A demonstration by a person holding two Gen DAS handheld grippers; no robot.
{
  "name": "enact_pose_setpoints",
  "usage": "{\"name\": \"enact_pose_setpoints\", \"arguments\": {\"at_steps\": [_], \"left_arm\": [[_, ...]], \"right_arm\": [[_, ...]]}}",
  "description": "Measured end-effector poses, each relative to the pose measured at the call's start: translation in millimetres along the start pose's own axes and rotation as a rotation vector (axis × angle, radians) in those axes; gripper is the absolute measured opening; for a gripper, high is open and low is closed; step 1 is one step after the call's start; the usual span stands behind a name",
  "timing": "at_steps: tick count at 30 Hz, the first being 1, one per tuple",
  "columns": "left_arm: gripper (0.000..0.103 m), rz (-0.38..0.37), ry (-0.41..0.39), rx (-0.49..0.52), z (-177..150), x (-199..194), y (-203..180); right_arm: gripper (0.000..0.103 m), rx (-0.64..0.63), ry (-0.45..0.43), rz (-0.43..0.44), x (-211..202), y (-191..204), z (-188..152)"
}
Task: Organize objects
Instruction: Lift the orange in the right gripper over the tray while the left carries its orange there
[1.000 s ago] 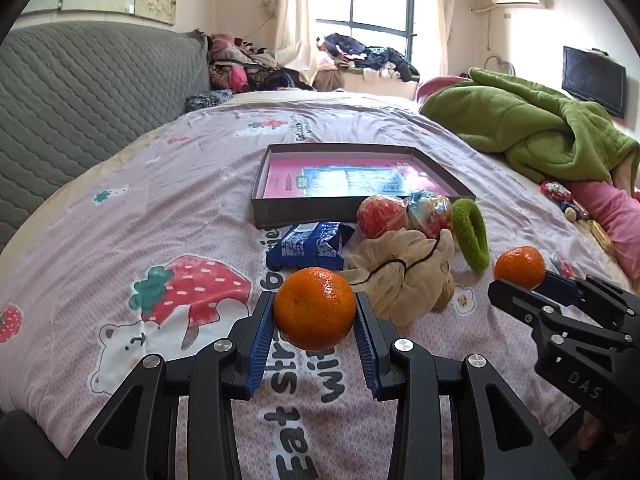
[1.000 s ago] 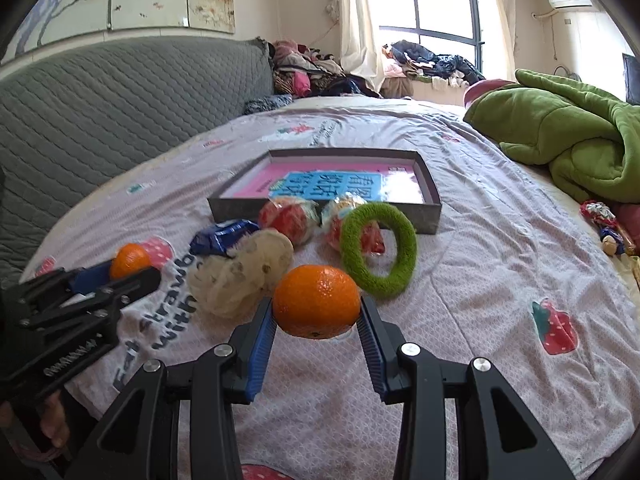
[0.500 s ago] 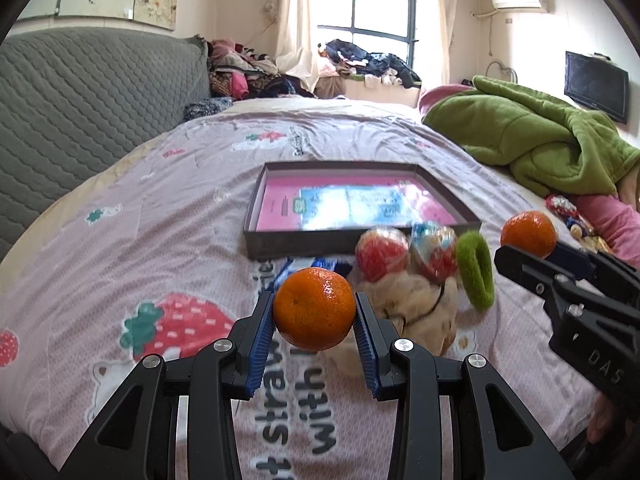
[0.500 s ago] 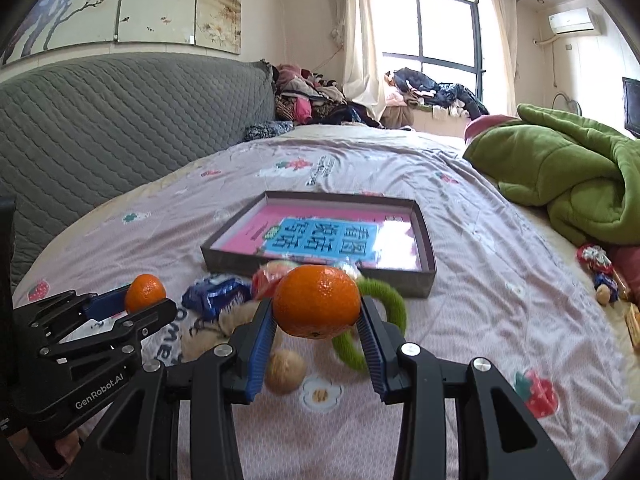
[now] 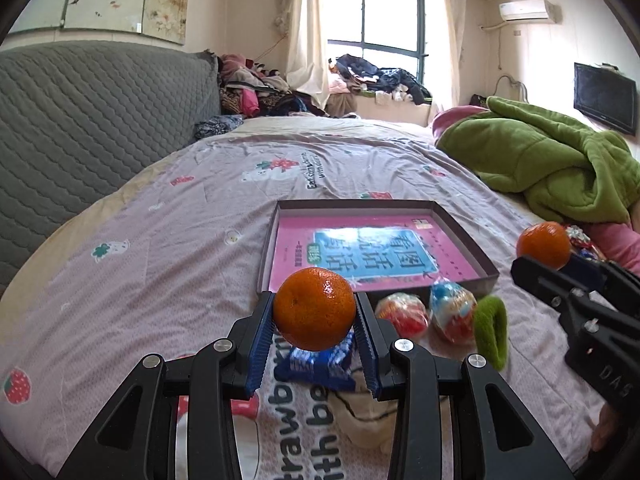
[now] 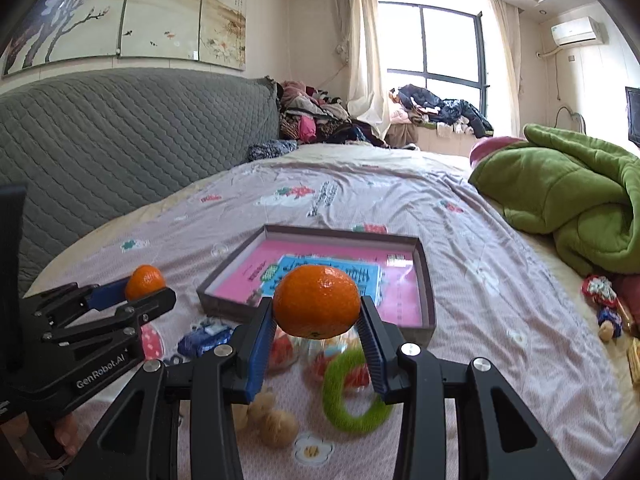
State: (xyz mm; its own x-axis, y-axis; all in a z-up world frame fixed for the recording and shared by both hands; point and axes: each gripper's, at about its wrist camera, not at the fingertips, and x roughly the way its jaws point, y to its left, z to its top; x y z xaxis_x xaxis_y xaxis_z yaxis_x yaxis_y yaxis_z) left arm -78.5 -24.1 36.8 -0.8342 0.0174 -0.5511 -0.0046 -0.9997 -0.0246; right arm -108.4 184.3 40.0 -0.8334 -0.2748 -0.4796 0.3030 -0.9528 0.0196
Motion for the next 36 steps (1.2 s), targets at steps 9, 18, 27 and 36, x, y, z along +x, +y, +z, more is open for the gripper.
{"name": "enact_pose_setpoints", "arguments": {"at_steps": [9, 18, 27, 36], "left_arm": [[0.040, 0.001, -0.008, -0.006, 26.1, 17.6, 1.5], [0.040, -0.013, -0.017, 0.001, 42.8, 33.6, -9.3], [0.040, 0.002, -0.021, 0.016, 58.4, 51.6, -17.2], [0.040, 0.014, -0.012, 0.030, 70.2, 73.8, -23.1]], "right_arm": [[0.042, 0.004, -0.031, 0.000, 7.2, -10.6, 22.8], [0.042, 0.017, -0.022, -0.002, 20.3, -19.3, 34.7], [0.042, 0.001, -0.035, -0.036, 31.4, -31.5, 50.3], [0.042, -0.013, -0.036, -0.051, 52.6, -36.9, 65.6]]}}
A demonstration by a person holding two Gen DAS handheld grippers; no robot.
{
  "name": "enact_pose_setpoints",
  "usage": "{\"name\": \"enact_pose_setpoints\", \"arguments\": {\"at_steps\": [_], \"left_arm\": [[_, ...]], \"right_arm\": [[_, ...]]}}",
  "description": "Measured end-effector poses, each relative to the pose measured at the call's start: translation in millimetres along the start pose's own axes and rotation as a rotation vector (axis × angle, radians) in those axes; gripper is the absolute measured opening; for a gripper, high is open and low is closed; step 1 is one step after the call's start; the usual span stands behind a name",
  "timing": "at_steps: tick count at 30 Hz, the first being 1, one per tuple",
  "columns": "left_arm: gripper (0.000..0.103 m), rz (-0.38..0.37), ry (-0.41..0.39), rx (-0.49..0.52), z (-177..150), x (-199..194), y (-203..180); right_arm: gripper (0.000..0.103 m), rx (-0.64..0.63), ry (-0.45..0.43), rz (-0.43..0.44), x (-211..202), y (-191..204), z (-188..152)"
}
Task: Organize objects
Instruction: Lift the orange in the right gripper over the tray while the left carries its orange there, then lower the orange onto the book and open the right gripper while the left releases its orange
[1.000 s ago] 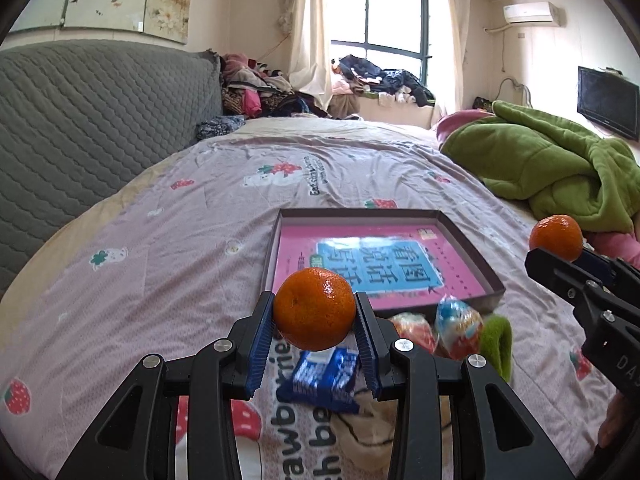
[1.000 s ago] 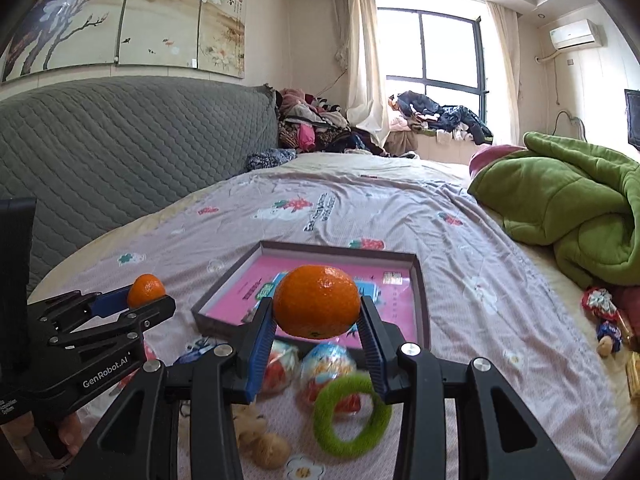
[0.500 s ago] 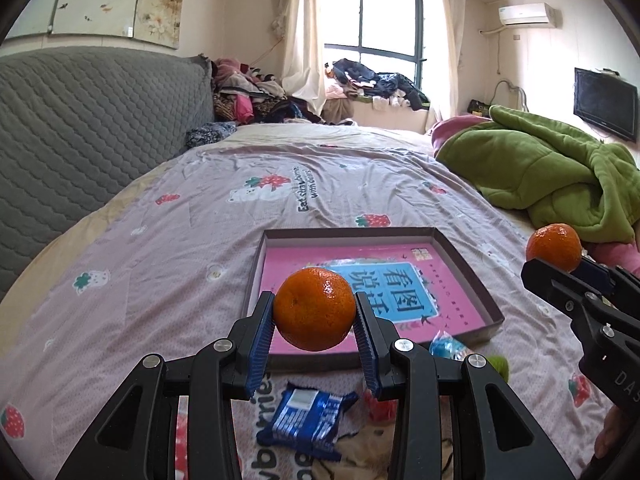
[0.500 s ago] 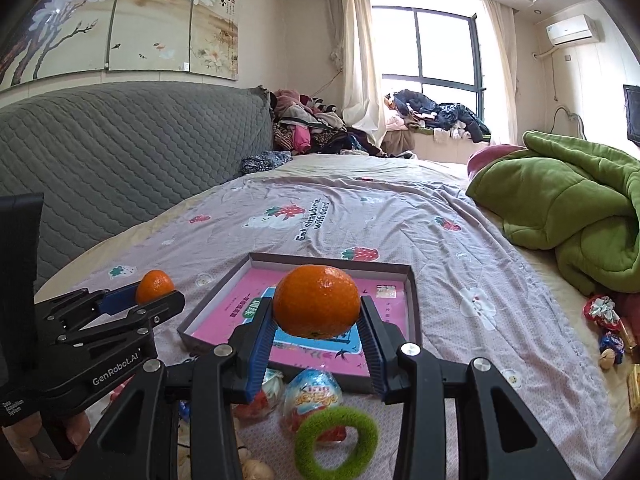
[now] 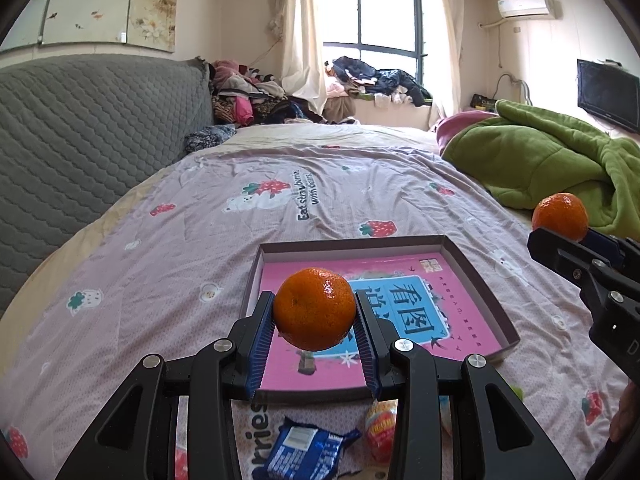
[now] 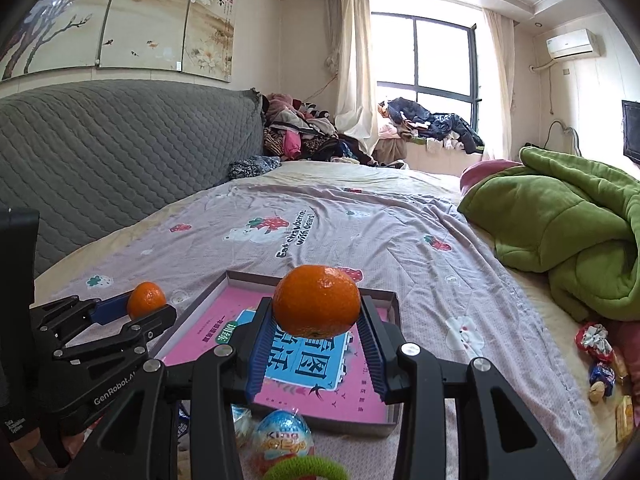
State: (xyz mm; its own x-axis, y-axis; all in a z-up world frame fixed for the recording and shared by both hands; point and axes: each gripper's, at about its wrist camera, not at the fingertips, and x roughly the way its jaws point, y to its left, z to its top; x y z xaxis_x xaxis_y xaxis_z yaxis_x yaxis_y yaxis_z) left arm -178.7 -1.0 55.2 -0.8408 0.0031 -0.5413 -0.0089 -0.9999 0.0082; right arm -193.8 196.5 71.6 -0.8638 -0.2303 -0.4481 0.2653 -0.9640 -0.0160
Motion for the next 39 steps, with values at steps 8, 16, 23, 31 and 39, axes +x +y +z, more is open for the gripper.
{"name": "enact_pose_setpoints", "arguments": {"at_steps": [8, 16, 23, 31, 39], "left_arm": [[0.040, 0.016, 0.036, -0.003, 3.4, 27.3, 0.3], [0.040, 0.027, 0.068, -0.011, 1.2, 47.1, 3.2], [0.040, 0.045, 0.101, -0.011, -0.4, 64.2, 6.3], [0.040, 0.046, 0.154, -0.013, -3.6, 82.1, 7.9], [0.040, 0.047, 0.230, -0.004, -7.8, 102.0, 7.3]], "right_arm": [[0.042, -0.011, 0.029, -0.005, 26.7, 0.1, 0.7], [0.042, -0.013, 0.059, -0.005, 47.1, -2.8, -1.2], [0.042, -0.011, 0.100, -0.014, 67.9, -6.7, -7.0], [0.042, 0.006, 0.163, -0.017, 92.5, -14.2, -17.0], [0.042, 0.016, 0.219, -0.019, 111.8, -15.7, -25.5]]}}
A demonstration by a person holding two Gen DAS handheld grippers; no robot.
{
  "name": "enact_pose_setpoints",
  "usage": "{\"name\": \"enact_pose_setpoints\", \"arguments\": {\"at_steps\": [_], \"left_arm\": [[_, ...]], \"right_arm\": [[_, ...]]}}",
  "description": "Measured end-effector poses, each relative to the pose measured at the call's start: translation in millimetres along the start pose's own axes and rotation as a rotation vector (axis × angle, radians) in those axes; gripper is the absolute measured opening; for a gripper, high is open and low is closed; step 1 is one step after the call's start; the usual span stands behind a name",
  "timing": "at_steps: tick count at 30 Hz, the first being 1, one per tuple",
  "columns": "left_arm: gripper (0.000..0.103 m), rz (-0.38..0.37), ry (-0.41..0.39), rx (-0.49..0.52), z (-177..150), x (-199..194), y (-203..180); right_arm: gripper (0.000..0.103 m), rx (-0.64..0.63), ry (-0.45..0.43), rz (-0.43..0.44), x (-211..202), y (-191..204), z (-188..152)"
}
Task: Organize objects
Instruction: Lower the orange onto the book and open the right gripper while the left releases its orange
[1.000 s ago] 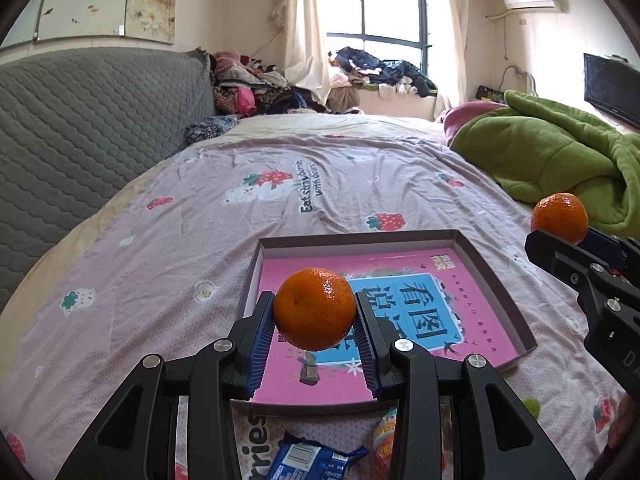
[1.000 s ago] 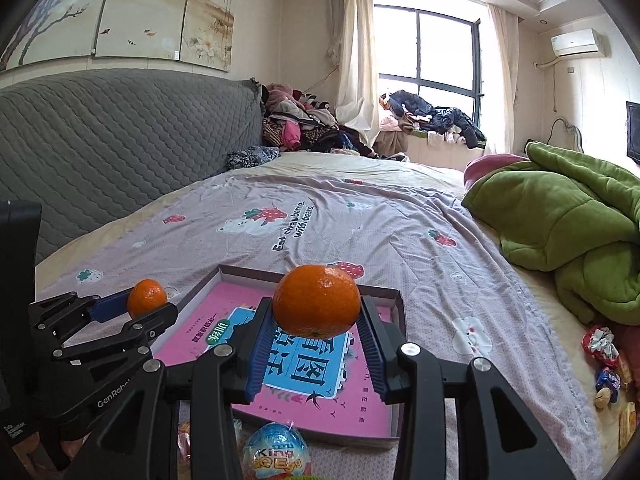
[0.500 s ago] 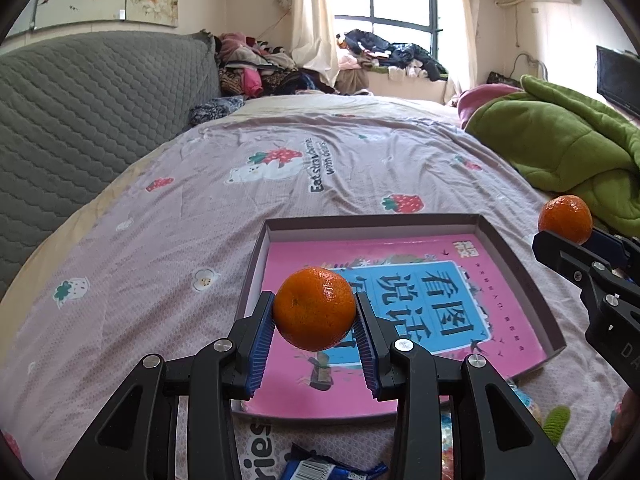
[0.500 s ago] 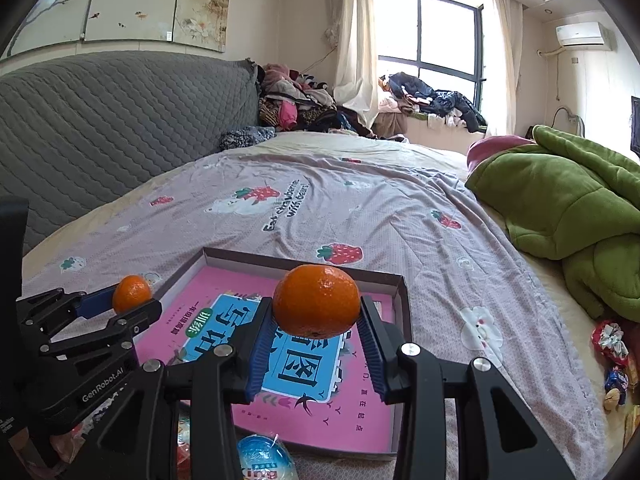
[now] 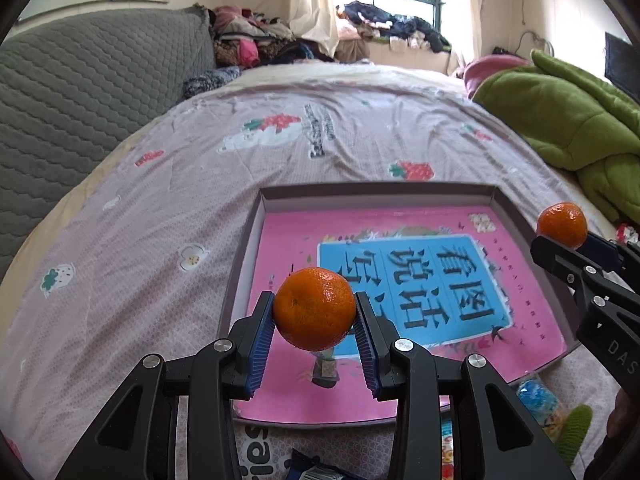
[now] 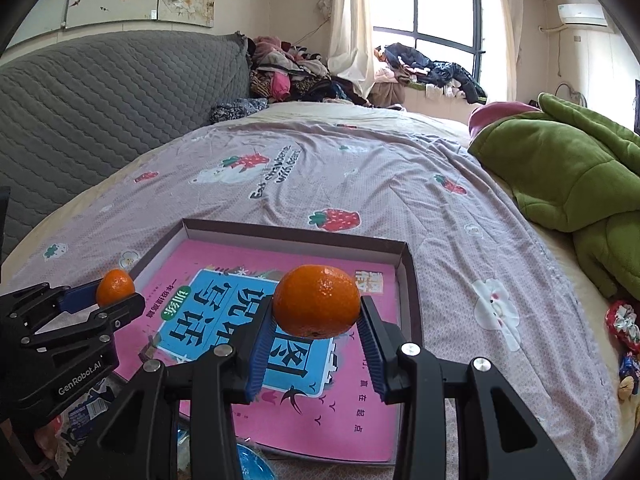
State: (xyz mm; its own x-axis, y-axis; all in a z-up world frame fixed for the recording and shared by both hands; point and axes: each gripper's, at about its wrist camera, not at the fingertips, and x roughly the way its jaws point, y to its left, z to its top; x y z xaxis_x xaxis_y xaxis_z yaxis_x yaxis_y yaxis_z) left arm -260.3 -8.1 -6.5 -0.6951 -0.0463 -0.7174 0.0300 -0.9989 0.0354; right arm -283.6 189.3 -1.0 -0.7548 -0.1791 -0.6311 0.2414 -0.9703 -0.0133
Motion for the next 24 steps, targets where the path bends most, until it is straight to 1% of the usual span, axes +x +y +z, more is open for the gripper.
{"name": "enact_pose_setpoints", "arguments": {"at_steps": [2, 10, 24], "left_arm": [[0.040, -0.004, 0.027, 0.004, -0.4, 7.5, -0.7], [0.040, 0.011, 0.085, 0.018, -4.1, 28.2, -1.4], [0.040, 0.019, 0.125, 0.033, -5.7, 44.5, -2.0]], "right_arm": [[0.042, -0.001, 0.014, -0.003, 4.4, 0.5, -1.1], [0.042, 0.000, 0.066, -0.004, 20.6, -1.6, -6.0], [0.042, 0.003, 0.155, -0.015, 40.8, -3.9, -15.6]]}}
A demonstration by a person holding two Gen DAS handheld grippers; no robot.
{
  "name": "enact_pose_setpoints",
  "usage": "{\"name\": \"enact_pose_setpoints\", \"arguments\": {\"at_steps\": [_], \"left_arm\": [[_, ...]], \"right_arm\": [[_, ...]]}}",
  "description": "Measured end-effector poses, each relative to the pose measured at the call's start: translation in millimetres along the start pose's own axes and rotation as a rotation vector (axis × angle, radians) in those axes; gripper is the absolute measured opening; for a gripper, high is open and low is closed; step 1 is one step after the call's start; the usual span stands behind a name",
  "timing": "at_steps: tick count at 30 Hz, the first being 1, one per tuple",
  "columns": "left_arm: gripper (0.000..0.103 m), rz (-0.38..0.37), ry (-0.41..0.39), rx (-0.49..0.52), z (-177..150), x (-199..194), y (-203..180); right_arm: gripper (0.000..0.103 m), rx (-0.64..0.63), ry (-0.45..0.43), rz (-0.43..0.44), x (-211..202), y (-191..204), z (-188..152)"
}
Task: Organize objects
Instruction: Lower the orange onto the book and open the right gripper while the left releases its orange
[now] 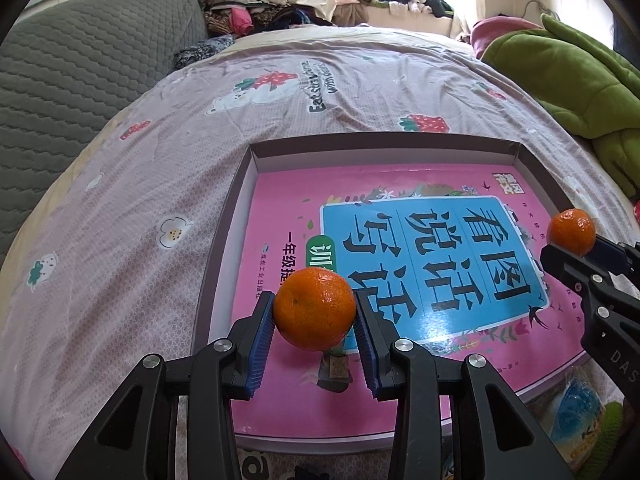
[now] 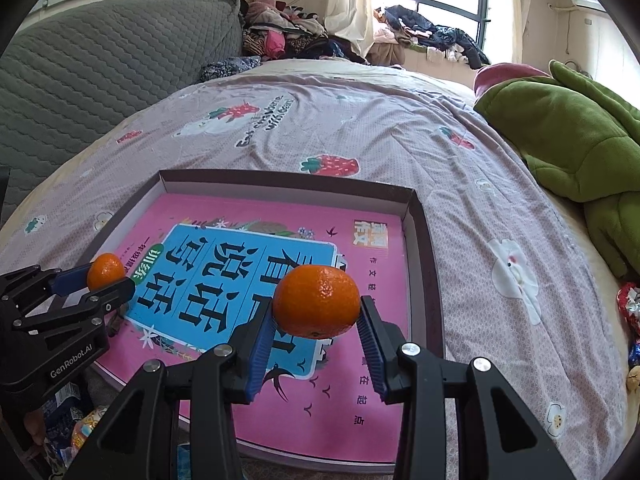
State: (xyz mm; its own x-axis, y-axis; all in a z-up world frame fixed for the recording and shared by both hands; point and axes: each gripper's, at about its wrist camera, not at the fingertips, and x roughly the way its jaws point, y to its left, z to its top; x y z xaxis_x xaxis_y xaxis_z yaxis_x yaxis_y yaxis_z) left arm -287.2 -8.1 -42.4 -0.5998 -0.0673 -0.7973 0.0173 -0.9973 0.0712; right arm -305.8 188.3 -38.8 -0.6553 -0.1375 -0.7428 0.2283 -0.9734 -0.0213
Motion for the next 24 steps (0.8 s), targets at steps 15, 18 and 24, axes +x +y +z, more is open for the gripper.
{"name": "enact_pose_setpoints", "arguments": {"at_steps": [15, 18, 24], "left_arm": [[0.040, -0.009, 0.068, 0.019, 3.4, 13.7, -2.6], [0.040, -0.010, 0.071, 0.016, 4.2, 14.5, -2.0], [0.041, -0.010, 0.075, 0.027, 4.4, 13.7, -3.2]], "right_arm": [[0.042, -0.008, 0.066, -0.006, 12.0, 1.5, -2.9], [0.042, -0.006, 0.078, -0.004, 13.6, 1.6, -3.0], [0.042, -0.007, 0.110, -0.001, 17.5, 1.7, -4.7]]}}
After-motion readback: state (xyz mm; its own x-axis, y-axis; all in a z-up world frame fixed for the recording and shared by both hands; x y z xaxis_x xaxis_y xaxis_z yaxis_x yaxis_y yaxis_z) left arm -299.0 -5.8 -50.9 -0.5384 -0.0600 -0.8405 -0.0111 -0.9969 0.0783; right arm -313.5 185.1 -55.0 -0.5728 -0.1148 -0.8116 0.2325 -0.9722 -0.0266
